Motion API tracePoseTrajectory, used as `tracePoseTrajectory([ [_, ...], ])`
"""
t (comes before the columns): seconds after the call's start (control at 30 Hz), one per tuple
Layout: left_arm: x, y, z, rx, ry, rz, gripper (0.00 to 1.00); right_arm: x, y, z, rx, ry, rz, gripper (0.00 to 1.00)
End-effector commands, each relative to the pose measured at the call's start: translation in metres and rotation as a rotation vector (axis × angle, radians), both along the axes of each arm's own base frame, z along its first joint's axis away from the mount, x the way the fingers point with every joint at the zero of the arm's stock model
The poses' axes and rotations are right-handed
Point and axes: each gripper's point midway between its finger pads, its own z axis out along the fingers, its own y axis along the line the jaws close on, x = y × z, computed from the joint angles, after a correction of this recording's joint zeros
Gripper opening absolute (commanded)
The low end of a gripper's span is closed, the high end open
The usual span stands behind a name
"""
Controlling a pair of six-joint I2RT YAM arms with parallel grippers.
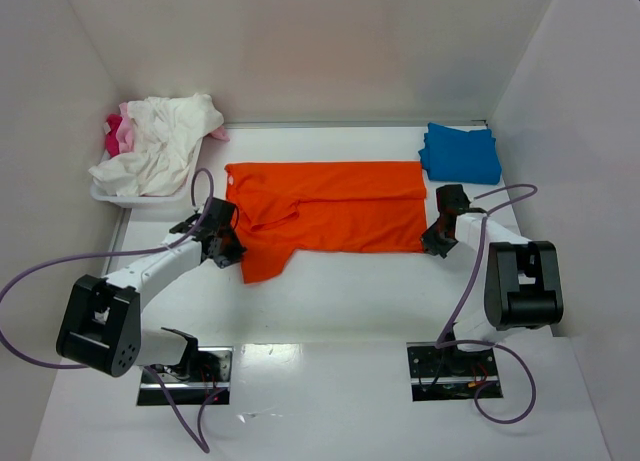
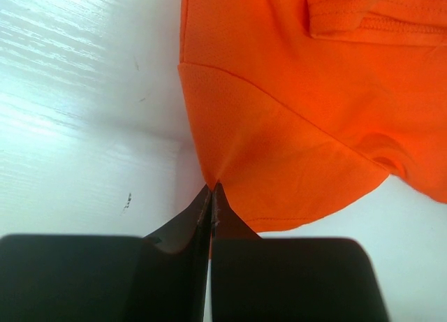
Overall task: Fold and stack the t-shirts
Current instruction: Grap the side of the flattened tshirt closest away from the robot with both arms, then fold the other side of the tshirt into a rectangle
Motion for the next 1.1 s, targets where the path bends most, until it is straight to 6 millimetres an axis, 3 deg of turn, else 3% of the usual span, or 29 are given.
tracePoseTrajectory([
  [0.0,0.022,-0.009,0.048,-0.025,-0.127,-0.051,0.0,0.013,-0.01,0.015,-0.051,-0.047,-0.012,0.0],
  [0.23,0.028,-0.004,0.074,-0.006,-0.192,-0.04,0.0,0.028,-0.008,0.037,-0.046,-0.113,-0.001,0.0],
  [0.33,0.032,-0.005,0.085,-0.009,-0.222,-0.047,0.0,0.044,-0.006,0.058,-0.04,-0.166,0.019,0.0],
  [0.47,0.048,-0.009,0.102,-0.02,-0.278,-0.056,0.0,0.065,-0.006,0.081,-0.047,-0.229,0.042,0.0],
  [0.63,0.07,-0.005,0.115,-0.018,-0.33,-0.04,0.0,0.094,-0.005,0.088,-0.051,-0.258,0.067,0.0],
  [0.73,0.085,-0.002,0.117,-0.004,-0.335,-0.021,0.0,0.116,-0.003,0.096,-0.048,-0.293,0.079,0.0],
  [1.07,0.118,0.012,0.089,-0.046,-0.278,0.081,0.0,0.171,0.002,0.081,-0.035,-0.296,0.119,0.0],
])
